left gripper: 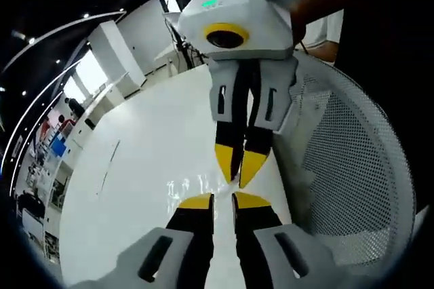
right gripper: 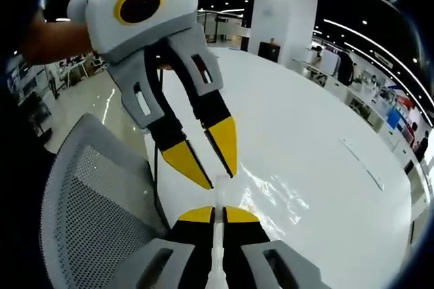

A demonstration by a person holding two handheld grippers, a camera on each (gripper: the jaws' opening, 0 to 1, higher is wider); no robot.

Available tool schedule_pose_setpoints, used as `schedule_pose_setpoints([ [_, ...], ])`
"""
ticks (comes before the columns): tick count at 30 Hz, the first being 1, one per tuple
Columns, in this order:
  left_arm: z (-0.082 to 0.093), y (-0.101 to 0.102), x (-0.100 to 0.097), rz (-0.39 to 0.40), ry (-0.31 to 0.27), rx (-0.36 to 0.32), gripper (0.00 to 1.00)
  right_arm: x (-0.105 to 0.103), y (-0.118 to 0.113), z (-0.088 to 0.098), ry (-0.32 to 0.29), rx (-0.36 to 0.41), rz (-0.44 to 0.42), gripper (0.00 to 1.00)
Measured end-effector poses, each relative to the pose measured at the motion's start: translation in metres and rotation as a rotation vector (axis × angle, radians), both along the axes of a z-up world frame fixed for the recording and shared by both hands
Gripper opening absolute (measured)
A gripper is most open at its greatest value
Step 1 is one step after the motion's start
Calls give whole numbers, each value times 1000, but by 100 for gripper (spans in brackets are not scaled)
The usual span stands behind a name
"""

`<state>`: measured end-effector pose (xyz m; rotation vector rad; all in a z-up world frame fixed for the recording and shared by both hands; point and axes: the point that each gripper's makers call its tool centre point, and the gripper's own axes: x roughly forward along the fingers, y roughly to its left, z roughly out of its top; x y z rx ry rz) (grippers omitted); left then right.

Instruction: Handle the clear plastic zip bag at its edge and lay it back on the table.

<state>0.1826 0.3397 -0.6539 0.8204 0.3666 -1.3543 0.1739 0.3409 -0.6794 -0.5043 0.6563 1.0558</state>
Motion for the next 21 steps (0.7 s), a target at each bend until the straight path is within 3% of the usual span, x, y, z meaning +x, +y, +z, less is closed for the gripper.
schedule_pose_setpoints([
  [14,-8,0,-8,-97,-54,47,4,-9,2,-4,22,-10,45,0],
  [21,-7,-4,-19,-155,-36,40,3,-13,3,-6,58,2,38,0],
])
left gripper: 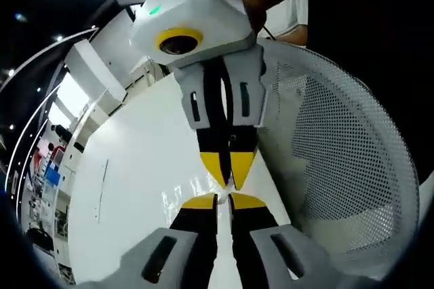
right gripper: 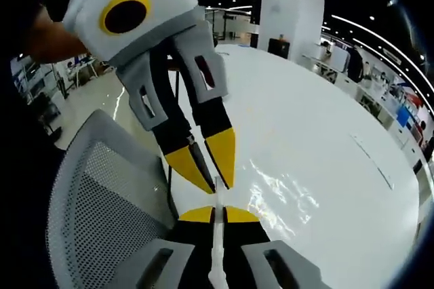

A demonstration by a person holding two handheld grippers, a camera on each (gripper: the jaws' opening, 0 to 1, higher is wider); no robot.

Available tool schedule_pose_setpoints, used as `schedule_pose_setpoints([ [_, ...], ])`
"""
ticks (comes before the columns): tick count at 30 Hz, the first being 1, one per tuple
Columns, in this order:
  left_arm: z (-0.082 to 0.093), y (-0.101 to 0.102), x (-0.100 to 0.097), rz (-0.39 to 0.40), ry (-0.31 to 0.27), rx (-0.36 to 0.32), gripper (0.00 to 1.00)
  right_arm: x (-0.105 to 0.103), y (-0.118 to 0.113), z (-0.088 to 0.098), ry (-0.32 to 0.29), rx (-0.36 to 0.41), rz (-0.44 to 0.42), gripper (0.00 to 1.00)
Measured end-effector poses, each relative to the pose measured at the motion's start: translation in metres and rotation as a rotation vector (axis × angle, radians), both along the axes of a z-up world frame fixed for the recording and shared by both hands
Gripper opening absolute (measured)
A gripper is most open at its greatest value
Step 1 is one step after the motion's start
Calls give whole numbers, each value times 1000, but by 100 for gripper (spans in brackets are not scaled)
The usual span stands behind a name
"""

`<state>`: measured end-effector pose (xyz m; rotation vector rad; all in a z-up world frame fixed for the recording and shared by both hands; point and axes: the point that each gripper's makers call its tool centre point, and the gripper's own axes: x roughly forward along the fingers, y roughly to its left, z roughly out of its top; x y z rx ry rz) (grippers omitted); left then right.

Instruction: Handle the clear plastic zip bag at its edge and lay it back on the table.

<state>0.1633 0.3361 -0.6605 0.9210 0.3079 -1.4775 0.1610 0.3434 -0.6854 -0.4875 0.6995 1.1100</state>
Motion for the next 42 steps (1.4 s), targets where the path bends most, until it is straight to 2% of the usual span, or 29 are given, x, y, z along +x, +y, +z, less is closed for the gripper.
schedule_pose_setpoints([
  [3,-4,1,1,24,24,15,0,1,-1,0,-5,-1,-3,0],
  [10,-6,1,1,6,7,23,0,1,-1,0,4,8,3,0],
  [20,-5,2,1,51,45,31,0,1,-1,0,-12,16,9,1],
  [28,-6,4,2,113,101,32,0,1,-1,3,-135,-4,70,1],
  [29,-5,5,2,132,124,26,0,1,-1,3,-141,-4,73,1],
  [36,-2,6,4,164,170,0,0,2,-1,4,-205,-30,139,1],
  [39,0,6,3,165,176,-7,0,2,0,4,-207,-29,148,0],
  [42,1,5,2,141,154,-3,0,3,-1,4,-201,-23,146,0],
])
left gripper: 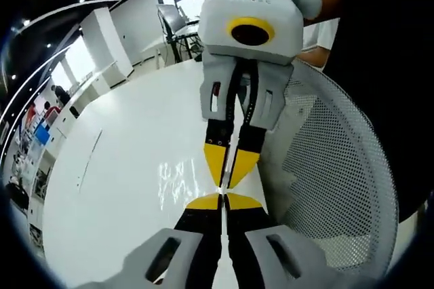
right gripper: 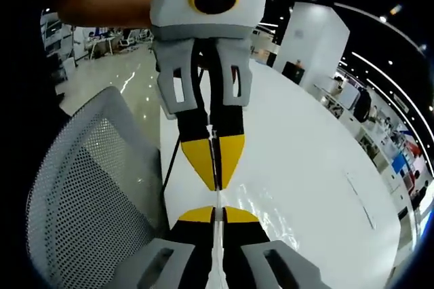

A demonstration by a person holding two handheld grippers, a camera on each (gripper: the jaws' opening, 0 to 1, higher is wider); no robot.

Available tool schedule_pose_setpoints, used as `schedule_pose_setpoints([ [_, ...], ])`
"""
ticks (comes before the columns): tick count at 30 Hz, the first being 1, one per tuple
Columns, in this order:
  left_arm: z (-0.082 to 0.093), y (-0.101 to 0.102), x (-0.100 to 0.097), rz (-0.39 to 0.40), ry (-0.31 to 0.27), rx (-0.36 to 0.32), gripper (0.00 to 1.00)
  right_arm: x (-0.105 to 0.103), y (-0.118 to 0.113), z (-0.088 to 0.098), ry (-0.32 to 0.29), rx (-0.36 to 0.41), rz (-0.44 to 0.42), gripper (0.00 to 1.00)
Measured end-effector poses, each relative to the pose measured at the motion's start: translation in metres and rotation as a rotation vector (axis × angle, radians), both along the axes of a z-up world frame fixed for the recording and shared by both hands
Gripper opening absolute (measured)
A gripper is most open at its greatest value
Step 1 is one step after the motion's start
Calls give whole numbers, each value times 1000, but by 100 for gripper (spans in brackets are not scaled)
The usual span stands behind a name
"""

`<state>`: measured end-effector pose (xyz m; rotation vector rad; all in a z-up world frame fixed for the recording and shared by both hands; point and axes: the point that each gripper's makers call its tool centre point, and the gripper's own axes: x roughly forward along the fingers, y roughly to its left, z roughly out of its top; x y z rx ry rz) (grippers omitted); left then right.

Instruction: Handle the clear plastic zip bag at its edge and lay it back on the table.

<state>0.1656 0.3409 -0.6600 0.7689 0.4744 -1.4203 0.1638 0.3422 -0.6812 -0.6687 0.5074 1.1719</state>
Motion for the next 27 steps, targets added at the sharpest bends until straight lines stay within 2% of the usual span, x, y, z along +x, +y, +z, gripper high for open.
schedule_pose_setpoints([
  [1,0,0,1,-13,-24,1,0,1,0,1,-4,0,-3,0],
  [3,-1,0,0,-26,-34,11,0,1,0,2,1,3,-3,0],
  [5,-2,-1,1,-53,-77,24,0,0,0,2,5,0,0,0],
  [14,-9,0,-2,-95,-101,50,0,-3,0,3,24,2,3,0],
  [27,-7,0,-1,-74,-87,32,0,-3,-3,4,23,2,12,0],
])
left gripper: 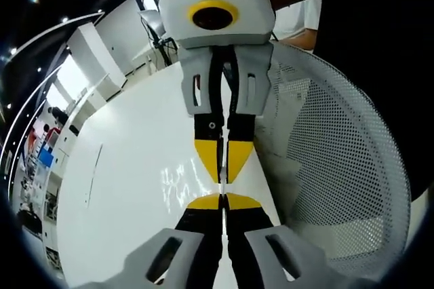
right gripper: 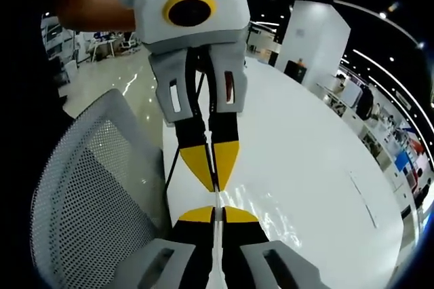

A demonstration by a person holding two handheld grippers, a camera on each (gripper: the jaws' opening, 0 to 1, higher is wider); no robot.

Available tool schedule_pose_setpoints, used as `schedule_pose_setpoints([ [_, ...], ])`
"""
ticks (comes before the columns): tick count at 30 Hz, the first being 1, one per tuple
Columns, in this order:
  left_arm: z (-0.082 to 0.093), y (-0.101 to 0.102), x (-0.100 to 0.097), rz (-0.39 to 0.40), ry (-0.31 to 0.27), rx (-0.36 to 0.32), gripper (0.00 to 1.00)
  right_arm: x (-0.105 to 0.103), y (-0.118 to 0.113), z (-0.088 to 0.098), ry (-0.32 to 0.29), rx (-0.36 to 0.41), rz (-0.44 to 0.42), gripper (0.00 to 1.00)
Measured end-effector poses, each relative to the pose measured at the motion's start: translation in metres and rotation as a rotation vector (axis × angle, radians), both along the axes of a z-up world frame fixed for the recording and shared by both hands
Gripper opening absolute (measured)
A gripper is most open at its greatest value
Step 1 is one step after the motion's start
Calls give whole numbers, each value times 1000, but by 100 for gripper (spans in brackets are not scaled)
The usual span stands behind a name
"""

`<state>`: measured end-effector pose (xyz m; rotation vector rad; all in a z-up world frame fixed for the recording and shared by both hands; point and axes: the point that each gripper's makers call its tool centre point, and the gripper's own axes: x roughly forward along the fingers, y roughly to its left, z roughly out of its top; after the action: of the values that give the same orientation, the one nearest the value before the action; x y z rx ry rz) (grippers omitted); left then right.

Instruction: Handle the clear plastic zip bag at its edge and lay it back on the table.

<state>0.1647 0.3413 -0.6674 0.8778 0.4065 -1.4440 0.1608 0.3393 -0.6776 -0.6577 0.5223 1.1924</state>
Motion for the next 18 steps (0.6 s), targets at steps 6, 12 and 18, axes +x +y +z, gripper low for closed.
schedule_pose_setpoints([
  [6,2,0,0,7,7,-8,0,0,-1,1,1,5,-4,0],
  [12,3,-1,0,10,15,-12,0,1,-2,1,4,6,-5,0],
  [18,3,0,0,17,26,-15,0,1,-2,1,7,9,-7,0],
])
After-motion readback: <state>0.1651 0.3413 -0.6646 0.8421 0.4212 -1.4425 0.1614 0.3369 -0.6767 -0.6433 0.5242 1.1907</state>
